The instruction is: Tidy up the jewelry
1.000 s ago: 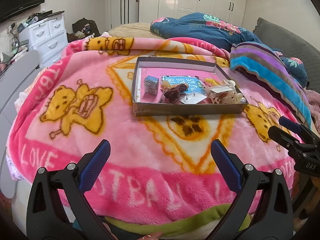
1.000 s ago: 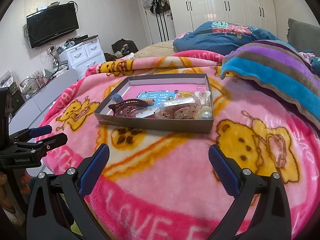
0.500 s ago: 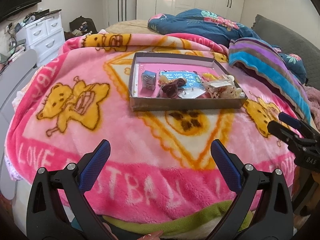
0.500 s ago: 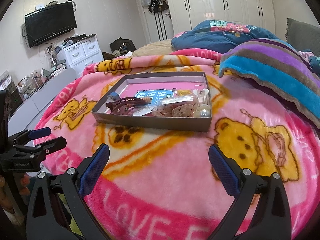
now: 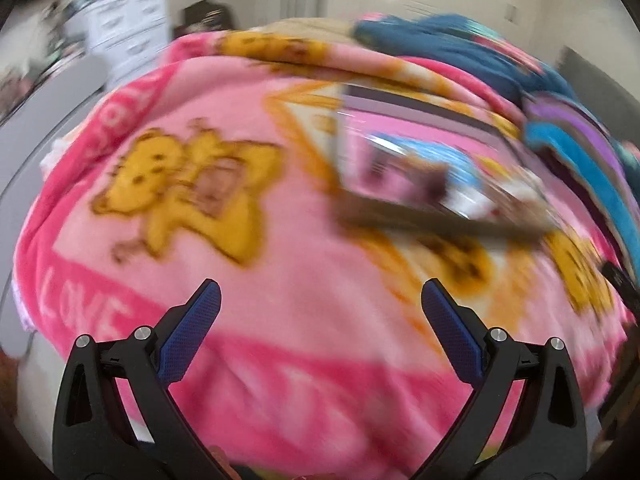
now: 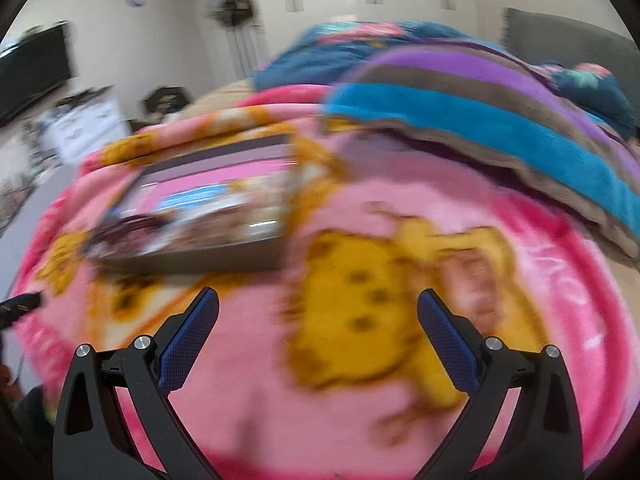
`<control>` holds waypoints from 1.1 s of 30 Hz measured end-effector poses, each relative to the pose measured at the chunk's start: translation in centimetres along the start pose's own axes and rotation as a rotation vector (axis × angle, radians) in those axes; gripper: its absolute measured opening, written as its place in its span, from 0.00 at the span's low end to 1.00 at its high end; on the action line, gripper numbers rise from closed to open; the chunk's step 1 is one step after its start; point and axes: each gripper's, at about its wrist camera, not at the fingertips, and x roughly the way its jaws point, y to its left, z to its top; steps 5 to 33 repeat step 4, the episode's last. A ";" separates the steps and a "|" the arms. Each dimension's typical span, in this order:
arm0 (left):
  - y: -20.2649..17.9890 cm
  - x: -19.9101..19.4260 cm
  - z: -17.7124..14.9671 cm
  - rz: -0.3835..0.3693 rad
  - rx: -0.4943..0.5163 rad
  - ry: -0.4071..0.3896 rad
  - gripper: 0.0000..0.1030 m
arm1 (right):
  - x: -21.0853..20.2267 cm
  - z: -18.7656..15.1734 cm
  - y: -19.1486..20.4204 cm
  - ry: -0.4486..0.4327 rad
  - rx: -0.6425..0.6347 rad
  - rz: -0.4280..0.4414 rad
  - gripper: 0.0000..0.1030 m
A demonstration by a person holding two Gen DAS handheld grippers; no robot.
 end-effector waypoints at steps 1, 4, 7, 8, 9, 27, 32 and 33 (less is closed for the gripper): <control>1.5 0.9 0.8 0.036 -0.035 0.000 0.91 | 0.6 0.3 -1.1 0.001 0.019 -0.039 0.96; 6.8 4.5 3.9 0.150 -0.126 0.016 0.91 | 3.4 1.7 -6.1 0.031 0.094 -0.173 0.96; 6.8 4.5 3.9 0.150 -0.126 0.016 0.91 | 3.4 1.7 -6.1 0.031 0.094 -0.173 0.96; 6.8 4.5 3.9 0.150 -0.126 0.016 0.91 | 3.4 1.7 -6.1 0.031 0.094 -0.173 0.96; 6.8 4.5 3.9 0.150 -0.126 0.016 0.91 | 3.4 1.7 -6.1 0.031 0.094 -0.173 0.96; 6.8 4.5 3.9 0.150 -0.126 0.016 0.91 | 3.4 1.7 -6.1 0.031 0.094 -0.173 0.96; 6.8 4.5 3.9 0.150 -0.126 0.016 0.91 | 3.4 1.7 -6.1 0.031 0.094 -0.173 0.96; 6.8 4.5 3.9 0.150 -0.126 0.016 0.91 | 3.4 1.7 -6.1 0.031 0.094 -0.173 0.96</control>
